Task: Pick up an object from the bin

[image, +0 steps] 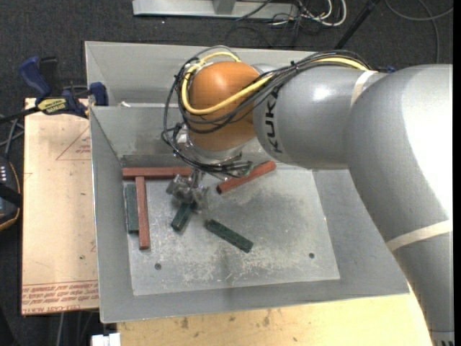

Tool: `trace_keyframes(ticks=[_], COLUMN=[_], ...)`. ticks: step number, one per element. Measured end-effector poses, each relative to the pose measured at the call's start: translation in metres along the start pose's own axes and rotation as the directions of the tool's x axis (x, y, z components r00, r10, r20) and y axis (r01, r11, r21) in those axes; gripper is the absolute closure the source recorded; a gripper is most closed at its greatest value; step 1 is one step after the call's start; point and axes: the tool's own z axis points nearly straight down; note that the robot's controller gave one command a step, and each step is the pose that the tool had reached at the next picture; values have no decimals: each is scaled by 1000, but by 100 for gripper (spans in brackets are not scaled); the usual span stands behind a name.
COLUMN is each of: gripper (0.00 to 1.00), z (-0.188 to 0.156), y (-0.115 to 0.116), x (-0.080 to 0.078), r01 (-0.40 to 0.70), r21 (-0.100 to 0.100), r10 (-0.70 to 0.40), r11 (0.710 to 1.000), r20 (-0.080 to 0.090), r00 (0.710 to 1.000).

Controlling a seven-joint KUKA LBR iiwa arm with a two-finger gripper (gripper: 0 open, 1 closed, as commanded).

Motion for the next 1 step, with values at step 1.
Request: trace_keyframes(ticks=[1], gripper=[100], z=[0], y=[0], x=[0], r01=[0], r21=[0], r10=[0], r11=[1000], r20=[0], r00=[1000])
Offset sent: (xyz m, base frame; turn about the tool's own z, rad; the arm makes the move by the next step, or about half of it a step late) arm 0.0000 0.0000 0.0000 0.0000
